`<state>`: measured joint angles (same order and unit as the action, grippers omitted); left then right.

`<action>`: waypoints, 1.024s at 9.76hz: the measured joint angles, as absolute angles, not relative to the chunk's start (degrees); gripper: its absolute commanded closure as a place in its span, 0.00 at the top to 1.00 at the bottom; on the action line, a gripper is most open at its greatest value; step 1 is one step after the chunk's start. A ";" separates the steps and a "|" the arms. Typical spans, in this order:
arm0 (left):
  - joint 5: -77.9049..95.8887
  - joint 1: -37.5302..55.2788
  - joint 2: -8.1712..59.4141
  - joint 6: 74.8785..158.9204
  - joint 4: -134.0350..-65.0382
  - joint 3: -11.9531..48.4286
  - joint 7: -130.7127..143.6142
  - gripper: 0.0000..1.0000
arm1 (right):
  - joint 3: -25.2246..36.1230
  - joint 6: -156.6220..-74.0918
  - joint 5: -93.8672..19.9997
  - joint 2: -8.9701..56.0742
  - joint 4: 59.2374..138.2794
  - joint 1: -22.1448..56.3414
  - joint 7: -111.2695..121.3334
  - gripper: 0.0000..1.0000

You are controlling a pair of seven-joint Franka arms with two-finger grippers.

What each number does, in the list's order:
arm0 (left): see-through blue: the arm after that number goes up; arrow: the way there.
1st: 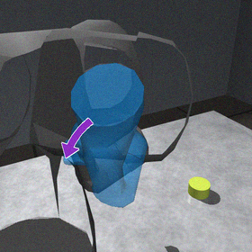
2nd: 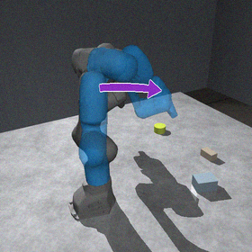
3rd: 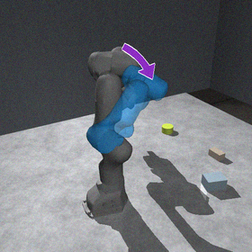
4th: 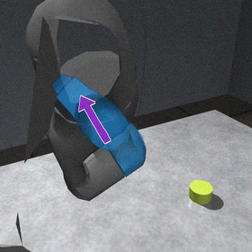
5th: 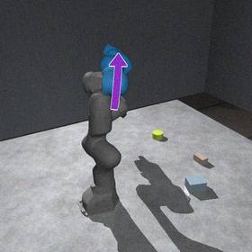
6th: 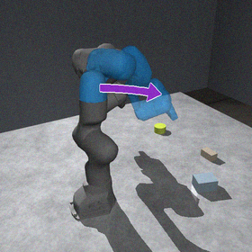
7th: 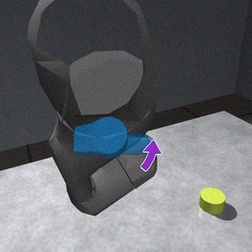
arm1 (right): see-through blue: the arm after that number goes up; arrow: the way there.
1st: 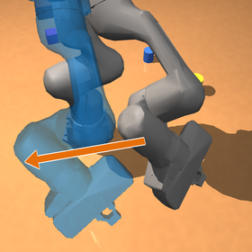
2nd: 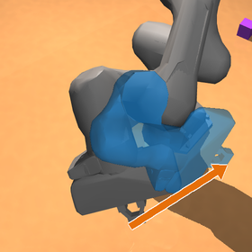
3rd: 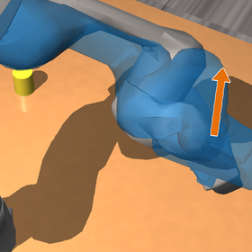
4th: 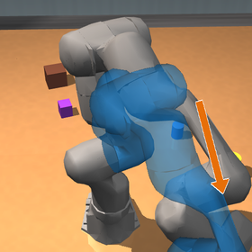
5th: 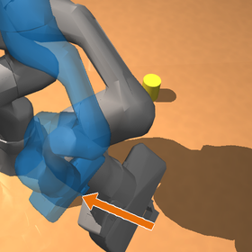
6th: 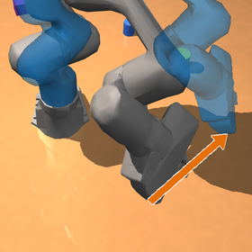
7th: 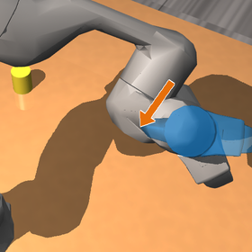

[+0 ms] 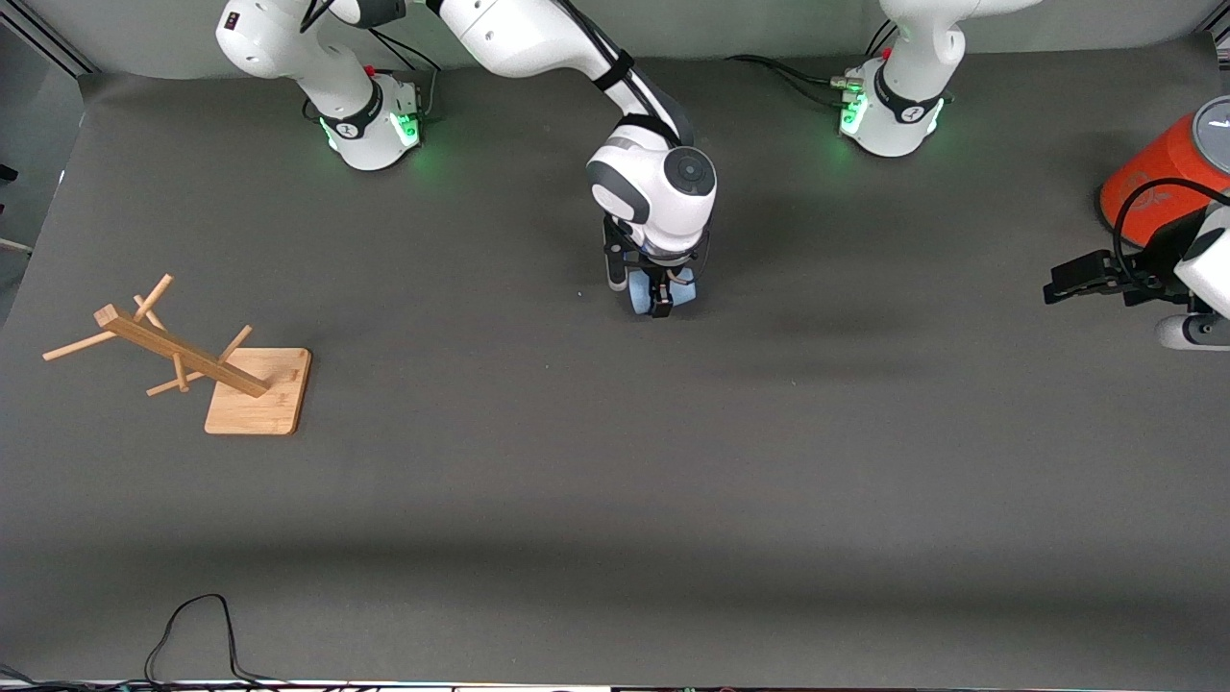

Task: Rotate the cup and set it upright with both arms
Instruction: 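Lower the cup onto the table on its side and open the right gripper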

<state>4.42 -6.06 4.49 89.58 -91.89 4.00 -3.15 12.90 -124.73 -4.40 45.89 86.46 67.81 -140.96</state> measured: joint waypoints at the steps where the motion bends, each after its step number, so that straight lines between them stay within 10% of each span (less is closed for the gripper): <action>1: 4.42 -6.06 4.49 89.58 -91.89 4.00 -3.13 1.00 | 12.90 -124.64 -4.40 46.00 86.30 67.81 -141.03 0.68; 2: 4.42 -6.06 4.49 89.58 -91.89 4.00 -3.12 1.00 | 12.90 -124.59 -4.40 46.09 86.16 67.81 -141.09 0.94; 3: 4.42 -6.06 4.49 89.58 -91.89 4.00 -3.11 1.00 | 12.92 -124.59 -4.41 46.19 86.11 67.80 -141.15 1.00; 10: 4.42 -5.59 4.49 89.57 -91.88 4.06 -2.33 1.00 | 13.52 -124.93 -4.41 48.14 85.29 67.40 -141.28 1.00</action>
